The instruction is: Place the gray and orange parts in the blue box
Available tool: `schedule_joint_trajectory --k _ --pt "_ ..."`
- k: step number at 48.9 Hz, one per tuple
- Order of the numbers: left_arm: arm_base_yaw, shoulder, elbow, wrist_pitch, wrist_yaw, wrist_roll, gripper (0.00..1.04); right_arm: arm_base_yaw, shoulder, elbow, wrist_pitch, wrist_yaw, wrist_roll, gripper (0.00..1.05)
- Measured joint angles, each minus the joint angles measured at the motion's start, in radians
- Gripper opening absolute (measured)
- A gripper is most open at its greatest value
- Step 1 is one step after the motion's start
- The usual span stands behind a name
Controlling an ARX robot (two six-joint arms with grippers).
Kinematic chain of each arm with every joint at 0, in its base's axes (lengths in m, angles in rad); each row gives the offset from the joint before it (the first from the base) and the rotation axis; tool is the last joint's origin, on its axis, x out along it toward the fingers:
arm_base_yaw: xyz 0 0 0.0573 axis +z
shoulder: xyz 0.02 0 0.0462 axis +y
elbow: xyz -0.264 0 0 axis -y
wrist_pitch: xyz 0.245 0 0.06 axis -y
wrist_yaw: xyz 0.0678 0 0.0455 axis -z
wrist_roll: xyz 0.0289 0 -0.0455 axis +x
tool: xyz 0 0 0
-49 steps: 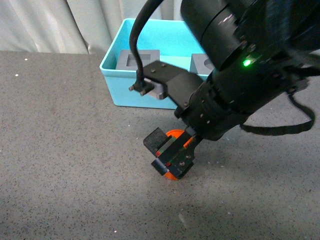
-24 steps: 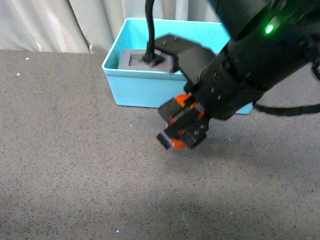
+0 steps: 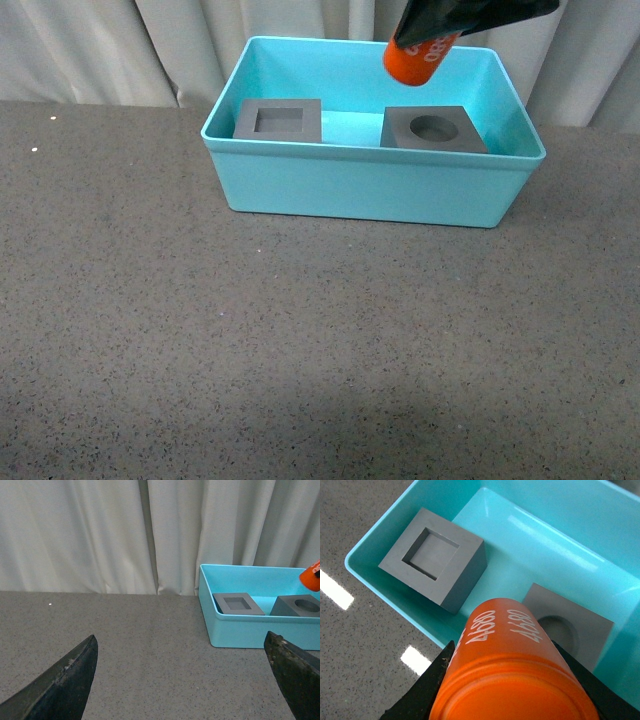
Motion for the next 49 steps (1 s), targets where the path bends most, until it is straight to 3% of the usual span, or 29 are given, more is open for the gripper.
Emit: schedule_joint_trajectory --k 21,49 --pt "0.0 0.0 0.0 0.0 0.0 0.0 0.98 0.068 0.395 0.403 -0.171 0.071 0.05 0.44" --pt "0.0 0.0 0.0 0.0 0.0 0.0 0.98 0.066 0.541 0.592 -0.308 0.087 0.049 0.44"
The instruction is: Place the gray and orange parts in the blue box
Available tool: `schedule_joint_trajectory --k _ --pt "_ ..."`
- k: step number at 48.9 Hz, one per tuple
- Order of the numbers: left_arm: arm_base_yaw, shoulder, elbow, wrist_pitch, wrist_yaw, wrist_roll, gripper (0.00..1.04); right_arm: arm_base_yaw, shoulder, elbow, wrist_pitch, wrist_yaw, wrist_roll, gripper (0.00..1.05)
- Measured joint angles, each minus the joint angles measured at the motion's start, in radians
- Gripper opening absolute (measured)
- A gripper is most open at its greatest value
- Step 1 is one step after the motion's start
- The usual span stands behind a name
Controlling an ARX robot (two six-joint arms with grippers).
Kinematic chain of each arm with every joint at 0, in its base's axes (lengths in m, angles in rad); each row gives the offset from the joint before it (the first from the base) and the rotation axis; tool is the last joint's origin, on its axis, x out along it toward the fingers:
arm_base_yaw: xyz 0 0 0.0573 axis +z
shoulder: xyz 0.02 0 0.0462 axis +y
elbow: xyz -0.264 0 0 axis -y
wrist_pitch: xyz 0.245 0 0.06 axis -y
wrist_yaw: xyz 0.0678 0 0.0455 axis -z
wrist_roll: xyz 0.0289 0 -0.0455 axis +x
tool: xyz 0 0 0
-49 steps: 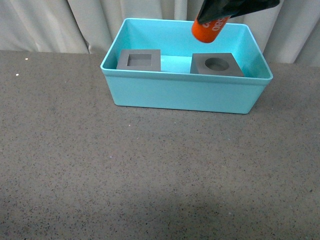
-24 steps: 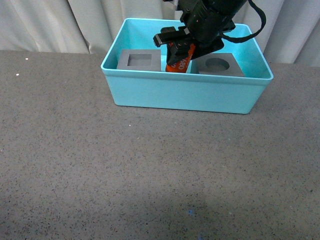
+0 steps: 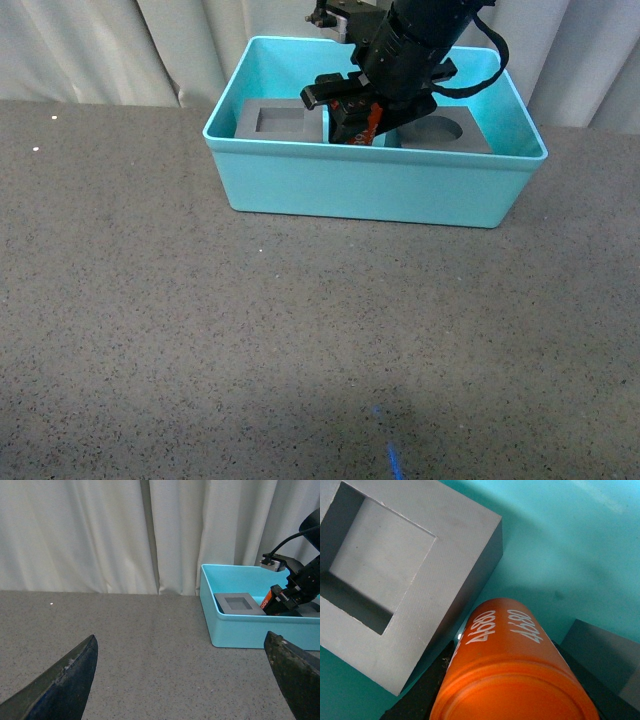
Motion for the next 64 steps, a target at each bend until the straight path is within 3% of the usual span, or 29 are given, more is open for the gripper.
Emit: schedule_joint_trajectory --k 3,17,33,46,64 --pt "0.0 0.0 0.0 0.0 0.0 0.0 0.98 0.0 0.001 0.001 0.0 0.0 -0.001 0.45" --pt "0.0 0.0 0.0 0.0 0.0 0.0 0.98 -0.014 -0.067 -0.098 0.072 0.012 0.008 0.97" --pt "0.0 0.0 0.0 0.0 0.0 0.0 0.98 -0.054 -0.389 -0.448 0.35 0.023 0.102 0.95" --pt "0.0 0.0 0.0 0.0 0.0 0.0 0.98 -0.095 -0.659 -0.753 0.592 0.114 0.144 0.95" --pt "0.0 0.0 0.0 0.0 0.0 0.0 0.98 -0.167 -1.019 -1.148 0.758 0.256 0.131 0.95"
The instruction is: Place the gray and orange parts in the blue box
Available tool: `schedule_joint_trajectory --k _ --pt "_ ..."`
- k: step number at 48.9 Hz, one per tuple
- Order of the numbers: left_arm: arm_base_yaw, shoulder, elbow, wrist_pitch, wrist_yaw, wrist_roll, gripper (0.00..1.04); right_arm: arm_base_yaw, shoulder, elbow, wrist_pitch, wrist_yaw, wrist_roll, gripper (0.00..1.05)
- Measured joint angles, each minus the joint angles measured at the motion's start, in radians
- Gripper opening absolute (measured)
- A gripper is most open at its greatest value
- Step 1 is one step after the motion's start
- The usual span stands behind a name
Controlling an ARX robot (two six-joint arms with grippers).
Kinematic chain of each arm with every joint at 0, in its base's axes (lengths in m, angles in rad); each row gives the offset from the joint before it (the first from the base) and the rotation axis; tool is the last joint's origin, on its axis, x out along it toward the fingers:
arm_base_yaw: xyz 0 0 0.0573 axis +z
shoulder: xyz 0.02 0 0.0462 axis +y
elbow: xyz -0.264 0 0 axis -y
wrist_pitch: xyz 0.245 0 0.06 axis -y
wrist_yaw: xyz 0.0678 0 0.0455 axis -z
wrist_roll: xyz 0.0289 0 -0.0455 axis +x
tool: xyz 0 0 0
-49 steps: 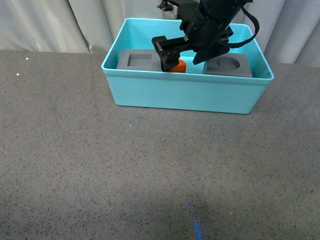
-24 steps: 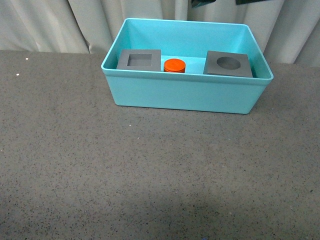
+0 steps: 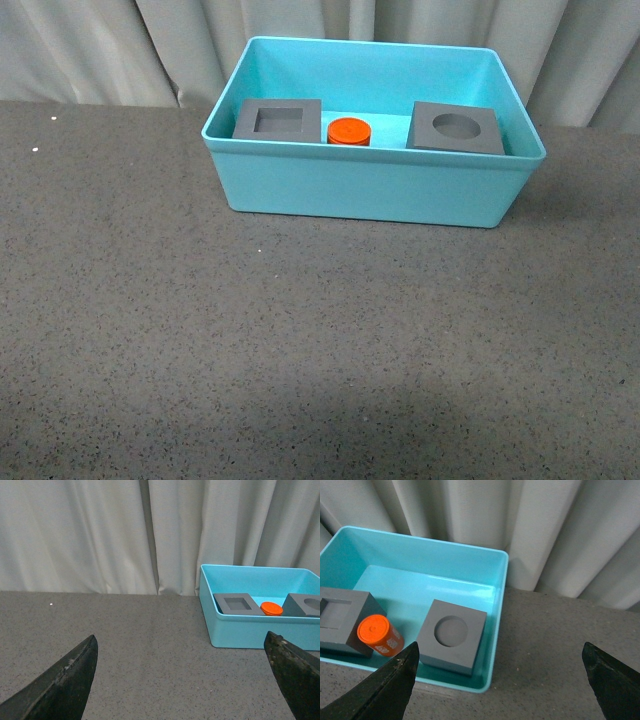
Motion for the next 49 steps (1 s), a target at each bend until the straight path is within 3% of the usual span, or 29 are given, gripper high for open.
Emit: schedule_joint_trajectory --k 10,14,19,24,42,49 --pt "0.0 0.0 0.0 0.0 0.0 0.0 0.98 -0.008 -0.247 -0.264 0.078 0.136 0.011 0.95" --pt "0.0 0.0 0.0 0.0 0.0 0.0 0.98 -0.008 -0.313 -0.381 0.19 0.2 0.011 0.95" --pt "0.0 0.0 0.0 0.0 0.0 0.0 0.98 -0.038 -0.321 -0.562 0.59 0.097 0.012 0.76" --pt "0.0 0.0 0.0 0.0 0.0 0.0 0.98 -0.056 -0.36 -0.642 0.718 0.07 0.012 0.62" --pt "0.0 0.0 0.0 0.0 0.0 0.0 0.98 -0.12 -0.571 -0.817 0.702 0.012 0.012 0.01" --pt "0.0 0.0 0.0 0.0 0.0 0.0 0.98 -0.182 -0.648 -0.856 0.664 -0.064 0.012 0.0"
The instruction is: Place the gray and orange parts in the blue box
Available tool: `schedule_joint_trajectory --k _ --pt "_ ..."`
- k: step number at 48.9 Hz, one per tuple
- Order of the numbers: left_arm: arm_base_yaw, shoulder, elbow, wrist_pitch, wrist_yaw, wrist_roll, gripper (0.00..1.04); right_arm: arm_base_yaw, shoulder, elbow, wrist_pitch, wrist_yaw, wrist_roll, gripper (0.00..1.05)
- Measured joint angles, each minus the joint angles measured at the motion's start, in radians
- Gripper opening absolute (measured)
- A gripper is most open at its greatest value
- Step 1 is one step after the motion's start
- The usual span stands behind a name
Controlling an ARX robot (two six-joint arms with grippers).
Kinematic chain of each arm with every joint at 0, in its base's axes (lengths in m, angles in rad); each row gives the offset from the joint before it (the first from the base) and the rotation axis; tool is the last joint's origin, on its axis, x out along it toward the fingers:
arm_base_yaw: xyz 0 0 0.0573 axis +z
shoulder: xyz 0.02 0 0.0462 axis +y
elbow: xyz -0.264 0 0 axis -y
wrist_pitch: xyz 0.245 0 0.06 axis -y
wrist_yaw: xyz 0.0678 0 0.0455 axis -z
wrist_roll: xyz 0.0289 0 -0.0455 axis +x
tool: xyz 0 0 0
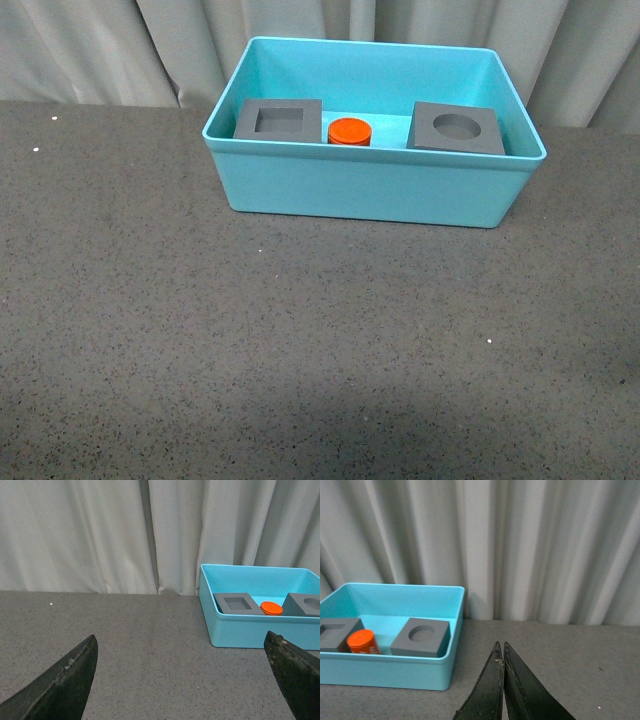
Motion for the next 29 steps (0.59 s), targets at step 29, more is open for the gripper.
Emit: schedule_joint_trajectory --k 29 --pt "0.0 -0.001 0.0 0.0 0.0 0.0 0.98 -0.02 -0.45 -0.116 -0.318 -0.005 0.0 0.0"
